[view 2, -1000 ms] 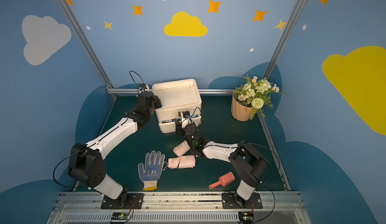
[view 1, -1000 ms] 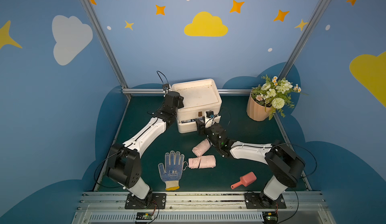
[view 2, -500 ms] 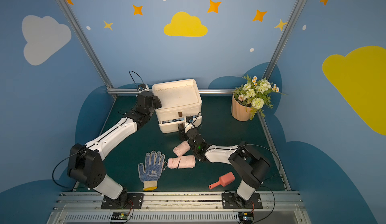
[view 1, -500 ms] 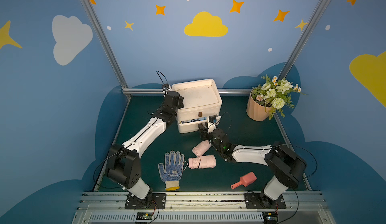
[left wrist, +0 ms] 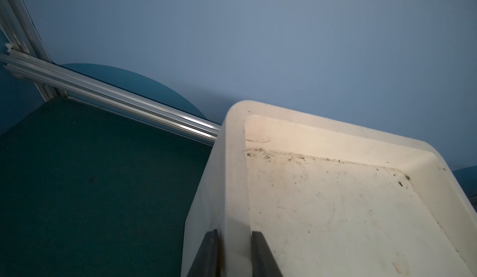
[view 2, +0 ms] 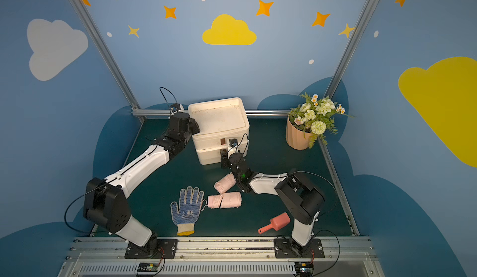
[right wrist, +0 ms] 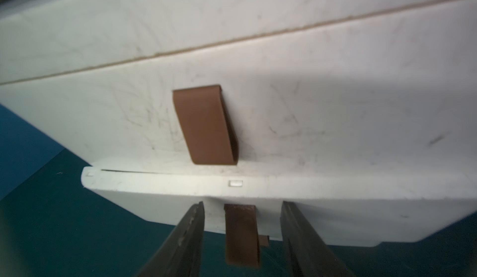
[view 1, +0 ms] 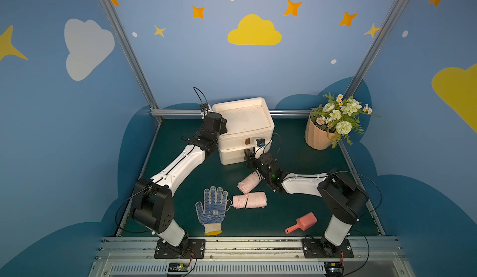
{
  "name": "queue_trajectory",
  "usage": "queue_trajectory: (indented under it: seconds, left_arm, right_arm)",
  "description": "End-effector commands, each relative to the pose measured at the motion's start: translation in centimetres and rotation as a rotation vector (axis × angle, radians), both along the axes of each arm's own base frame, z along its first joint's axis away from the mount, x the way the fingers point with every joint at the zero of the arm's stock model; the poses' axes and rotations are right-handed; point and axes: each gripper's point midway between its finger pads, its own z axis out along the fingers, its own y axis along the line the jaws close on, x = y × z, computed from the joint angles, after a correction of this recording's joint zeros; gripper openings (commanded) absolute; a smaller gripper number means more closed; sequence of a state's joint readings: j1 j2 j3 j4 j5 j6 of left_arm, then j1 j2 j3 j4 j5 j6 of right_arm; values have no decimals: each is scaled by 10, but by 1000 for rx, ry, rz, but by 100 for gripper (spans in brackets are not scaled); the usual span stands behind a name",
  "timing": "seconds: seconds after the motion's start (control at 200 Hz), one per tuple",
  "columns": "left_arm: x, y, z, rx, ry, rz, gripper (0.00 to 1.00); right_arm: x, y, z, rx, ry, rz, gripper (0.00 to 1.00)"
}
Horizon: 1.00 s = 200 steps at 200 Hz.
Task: Place the umbrella in the drawer by color
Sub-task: Close the drawer in the storage box.
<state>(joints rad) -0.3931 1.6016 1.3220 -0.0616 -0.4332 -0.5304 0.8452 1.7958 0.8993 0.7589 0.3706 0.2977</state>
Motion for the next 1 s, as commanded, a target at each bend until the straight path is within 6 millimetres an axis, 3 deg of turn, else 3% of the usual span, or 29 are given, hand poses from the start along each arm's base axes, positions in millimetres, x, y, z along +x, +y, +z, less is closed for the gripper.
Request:
queue_trajectory:
  seconds: [0.0,0.295,0.486,0.641,0.751,0.916,0.996]
  left_arm:
    - [-44,-66,-61,-78,267,-274,18]
    - [-61,-70,-68,-158,304,-269,19]
    - [-66,-51,-65,-153,309,-164,19]
    - [-67,-45,-65,-163,309,-121,19]
    - [-66,-26,-68,-142,323,-12,20]
    - [-63,5,-68,-140,339,165,19]
    - [-63,12,-67,-162,343,202,20]
  right_arm:
    - [15,8,16,26,-39,12,52]
    - [33,15,21,52,-45,23,52]
    - [27,4,21,72,-24,13,52]
    - [25,-6,32,98,-30,6,52]
    - [23,-7,32,86,10,14,53]
    - [9,-13,-19,33,144,35,54]
    - [0,-12,-31,65,132,104,53]
